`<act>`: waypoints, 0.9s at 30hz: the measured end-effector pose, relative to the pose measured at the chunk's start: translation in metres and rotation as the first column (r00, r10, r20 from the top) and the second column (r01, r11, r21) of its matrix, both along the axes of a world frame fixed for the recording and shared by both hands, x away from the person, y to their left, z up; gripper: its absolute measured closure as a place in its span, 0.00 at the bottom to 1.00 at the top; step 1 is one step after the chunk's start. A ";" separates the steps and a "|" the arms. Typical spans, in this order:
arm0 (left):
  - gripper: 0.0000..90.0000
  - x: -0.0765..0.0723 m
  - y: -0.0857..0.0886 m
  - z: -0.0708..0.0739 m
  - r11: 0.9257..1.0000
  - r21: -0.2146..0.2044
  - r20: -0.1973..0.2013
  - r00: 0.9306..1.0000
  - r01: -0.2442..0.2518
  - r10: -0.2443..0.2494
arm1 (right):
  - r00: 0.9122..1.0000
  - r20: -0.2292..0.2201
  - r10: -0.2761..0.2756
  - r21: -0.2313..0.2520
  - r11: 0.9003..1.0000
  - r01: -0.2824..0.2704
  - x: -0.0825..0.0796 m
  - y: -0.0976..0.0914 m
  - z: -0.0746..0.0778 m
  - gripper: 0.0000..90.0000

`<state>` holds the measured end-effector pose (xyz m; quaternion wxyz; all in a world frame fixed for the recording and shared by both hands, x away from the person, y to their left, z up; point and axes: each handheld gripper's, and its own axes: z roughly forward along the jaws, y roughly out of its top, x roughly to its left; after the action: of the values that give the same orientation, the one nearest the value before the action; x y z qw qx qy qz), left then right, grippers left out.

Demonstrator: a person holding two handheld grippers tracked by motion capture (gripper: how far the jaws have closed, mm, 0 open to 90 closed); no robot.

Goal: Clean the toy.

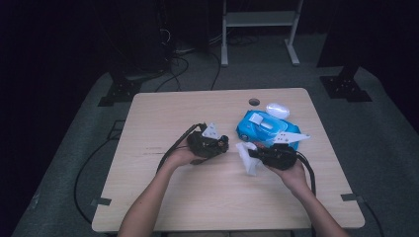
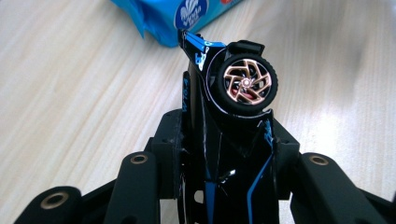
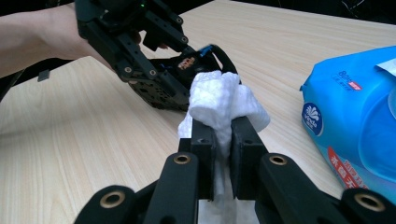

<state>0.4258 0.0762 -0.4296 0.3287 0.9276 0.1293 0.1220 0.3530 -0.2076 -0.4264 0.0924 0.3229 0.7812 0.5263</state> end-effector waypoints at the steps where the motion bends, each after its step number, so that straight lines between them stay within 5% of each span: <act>1: 0.63 0.001 0.000 -0.001 1.000 0.005 -0.010 1.000 -0.006 0.006 | 1.000 -0.004 -0.001 0.002 1.000 0.001 0.000 0.000 0.000 0.90; 7: 0.63 0.003 0.000 -0.010 1.000 0.030 -0.041 0.999 -0.010 0.011 | 1.000 -0.013 0.002 0.007 1.000 -0.002 0.000 -0.001 -0.002 0.90; 14: 0.58 0.001 0.017 0.001 0.995 -0.098 -0.070 0.997 -0.016 0.009 | 1.000 -0.016 0.000 -0.010 1.000 0.000 0.001 -0.001 -0.004 0.90; 17: 0.57 0.000 0.030 0.009 0.984 -0.178 -0.087 0.996 -0.025 0.010 | 1.000 -0.019 0.000 -0.016 1.000 0.000 0.002 -0.002 -0.005 0.90; 20: 0.56 0.003 0.044 0.014 0.961 -0.272 -0.126 0.992 -0.058 0.025 | 1.000 -0.018 -0.001 -0.021 1.000 0.000 0.002 -0.002 -0.005 0.90; 27: 0.55 0.007 0.057 0.007 0.961 -0.254 -0.145 0.987 -0.111 0.076 | 1.000 -0.021 0.003 -0.027 1.000 -0.003 0.003 -0.001 -0.006 0.90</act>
<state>0.4325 0.1329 -0.4224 0.4327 0.8750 0.2097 0.0569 0.3557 -0.2089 -0.4325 0.0877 0.3259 0.7896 0.5125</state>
